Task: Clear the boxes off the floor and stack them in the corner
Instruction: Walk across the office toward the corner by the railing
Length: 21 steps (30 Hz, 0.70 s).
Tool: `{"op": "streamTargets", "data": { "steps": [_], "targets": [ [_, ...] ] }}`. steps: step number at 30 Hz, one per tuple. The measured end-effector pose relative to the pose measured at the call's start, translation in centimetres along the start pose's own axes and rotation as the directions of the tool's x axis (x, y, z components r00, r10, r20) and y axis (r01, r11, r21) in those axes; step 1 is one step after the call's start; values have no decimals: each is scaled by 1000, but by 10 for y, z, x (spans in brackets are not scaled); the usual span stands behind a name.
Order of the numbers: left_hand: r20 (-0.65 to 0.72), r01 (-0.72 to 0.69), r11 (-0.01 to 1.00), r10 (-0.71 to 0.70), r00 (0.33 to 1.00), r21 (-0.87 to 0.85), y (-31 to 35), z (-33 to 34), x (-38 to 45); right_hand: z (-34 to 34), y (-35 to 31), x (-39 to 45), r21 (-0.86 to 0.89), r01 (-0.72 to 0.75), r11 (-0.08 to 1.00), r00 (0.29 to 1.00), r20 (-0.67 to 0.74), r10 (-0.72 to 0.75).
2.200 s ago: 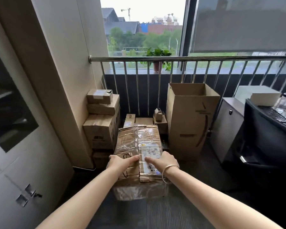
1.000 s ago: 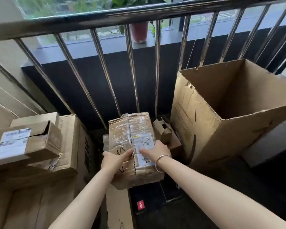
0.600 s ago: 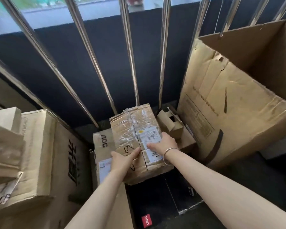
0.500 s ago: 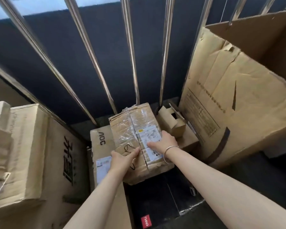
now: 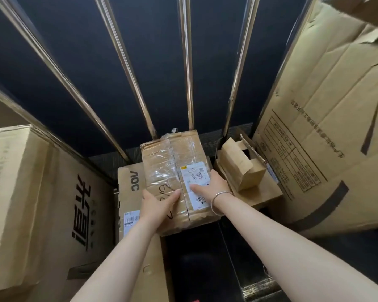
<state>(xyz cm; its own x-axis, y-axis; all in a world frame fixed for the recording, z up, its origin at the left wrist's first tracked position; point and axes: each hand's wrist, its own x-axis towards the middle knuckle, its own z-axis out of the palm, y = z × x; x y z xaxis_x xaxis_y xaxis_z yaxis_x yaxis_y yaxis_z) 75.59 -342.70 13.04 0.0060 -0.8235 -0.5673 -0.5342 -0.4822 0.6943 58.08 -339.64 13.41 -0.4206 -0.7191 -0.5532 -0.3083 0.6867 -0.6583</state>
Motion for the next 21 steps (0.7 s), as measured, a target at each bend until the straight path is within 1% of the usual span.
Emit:
{"op": "streamTargets", "data": {
  "steps": [4, 6, 7, 9, 11, 14, 18, 21],
  "targets": [
    [-26, -27, 997, 29, 999, 72, -1, 11, 3, -1, 8, 14, -37, -48, 998, 998, 26, 49],
    [-37, -57, 989, 62, 997, 138, -5, 18, -3, 0, 13, 14, -127, -68, 990, 997, 14, 70],
    [-36, -55, 982, 63, 997, 182, -6, 22, -5, 2, 14, 13, -161, -63, 985, 998, 7, 65],
    [-30, -20, 973, 28, 999, 229, -9, 27, -9, 8, 15, 10, -169, -16, 986, 1000, 23, 20],
    [-18, 17, 975, -14, 1000, 223, -10, 29, -11, 11, 13, 5, -185, 33, 982, 999, 49, -25],
    [-8, 57, 981, -56, 998, 185, -9, 28, -11, 7, 14, 4, -204, 68, 977, 995, 91, -51],
    [-13, 31, 981, -29, 999, 191, -3, 28, -19, -2, 18, -1, -232, 130, 964, 987, 126, -103],
    [-9, 36, 995, -35, 999, 88, 13, 31, -37, -11, 14, -20, -181, 132, 974, 987, 119, -112]
  ]
}}
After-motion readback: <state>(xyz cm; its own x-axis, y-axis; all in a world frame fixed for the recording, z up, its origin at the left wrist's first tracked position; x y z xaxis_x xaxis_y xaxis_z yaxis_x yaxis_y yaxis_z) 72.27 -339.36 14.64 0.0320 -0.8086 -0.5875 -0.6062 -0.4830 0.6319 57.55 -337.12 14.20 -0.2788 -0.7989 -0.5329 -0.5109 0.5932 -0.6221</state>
